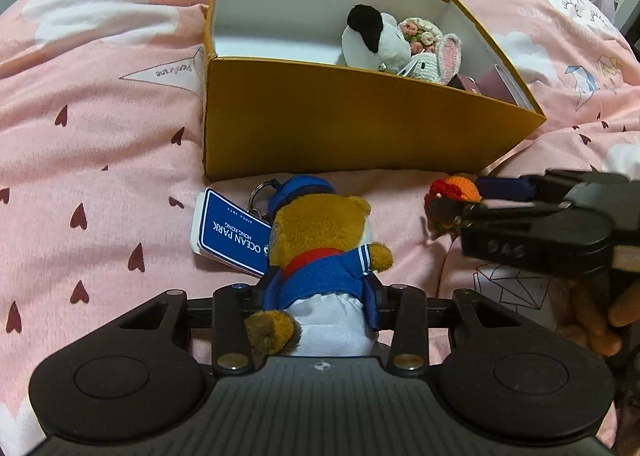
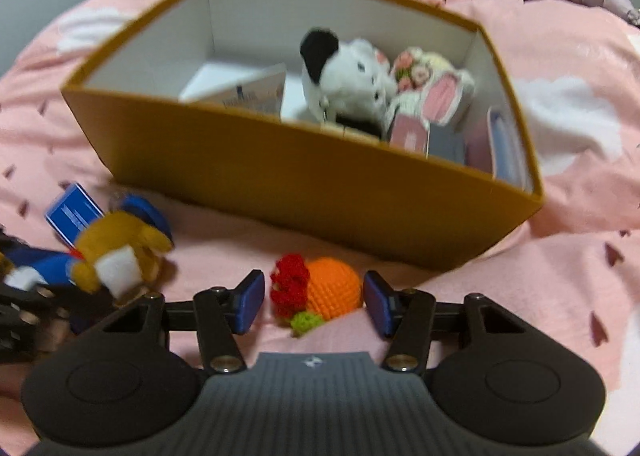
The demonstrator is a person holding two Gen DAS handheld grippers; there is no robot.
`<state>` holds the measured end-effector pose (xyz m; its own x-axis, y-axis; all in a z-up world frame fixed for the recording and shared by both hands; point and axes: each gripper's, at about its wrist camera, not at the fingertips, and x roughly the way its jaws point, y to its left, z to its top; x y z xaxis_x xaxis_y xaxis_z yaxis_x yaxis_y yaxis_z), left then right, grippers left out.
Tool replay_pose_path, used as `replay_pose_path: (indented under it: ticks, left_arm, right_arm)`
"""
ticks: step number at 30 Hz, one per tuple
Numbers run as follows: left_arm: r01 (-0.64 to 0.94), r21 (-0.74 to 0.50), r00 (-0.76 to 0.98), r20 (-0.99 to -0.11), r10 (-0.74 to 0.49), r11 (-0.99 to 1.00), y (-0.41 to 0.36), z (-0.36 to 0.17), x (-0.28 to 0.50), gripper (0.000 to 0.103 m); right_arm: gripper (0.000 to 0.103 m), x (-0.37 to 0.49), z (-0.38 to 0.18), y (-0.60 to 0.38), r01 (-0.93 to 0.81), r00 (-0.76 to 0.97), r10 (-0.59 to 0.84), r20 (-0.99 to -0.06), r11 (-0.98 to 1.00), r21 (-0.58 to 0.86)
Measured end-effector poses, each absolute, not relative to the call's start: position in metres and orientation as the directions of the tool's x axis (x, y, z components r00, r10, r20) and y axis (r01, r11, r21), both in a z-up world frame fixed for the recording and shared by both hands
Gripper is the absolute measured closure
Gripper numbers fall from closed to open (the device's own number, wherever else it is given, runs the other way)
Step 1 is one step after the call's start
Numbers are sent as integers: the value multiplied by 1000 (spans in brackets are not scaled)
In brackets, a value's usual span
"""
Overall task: Organize objects
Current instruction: 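Grasp the duck plush with the left gripper while the right gripper grasps the orange crocheted ball, then lower the duck plush and crocheted ball into the orange box and release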
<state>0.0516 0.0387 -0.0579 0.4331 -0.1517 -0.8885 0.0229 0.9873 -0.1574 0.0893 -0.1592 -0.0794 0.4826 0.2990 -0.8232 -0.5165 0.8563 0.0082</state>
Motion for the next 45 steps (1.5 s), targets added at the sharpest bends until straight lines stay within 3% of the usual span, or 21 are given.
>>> replay_pose_path:
  ticks: [23,45]
  left_arm:
    - [24,-118,427,-897,-117,993,35,-62,51,57]
    - [82,-184,623,-758,-194,980,27,21,35,59]
  right_arm:
    - [52,92,-97,-156,-520,518,273,-811,853,-45]
    - [52,47,-8,-181,-571,585,457,-670,818,59]
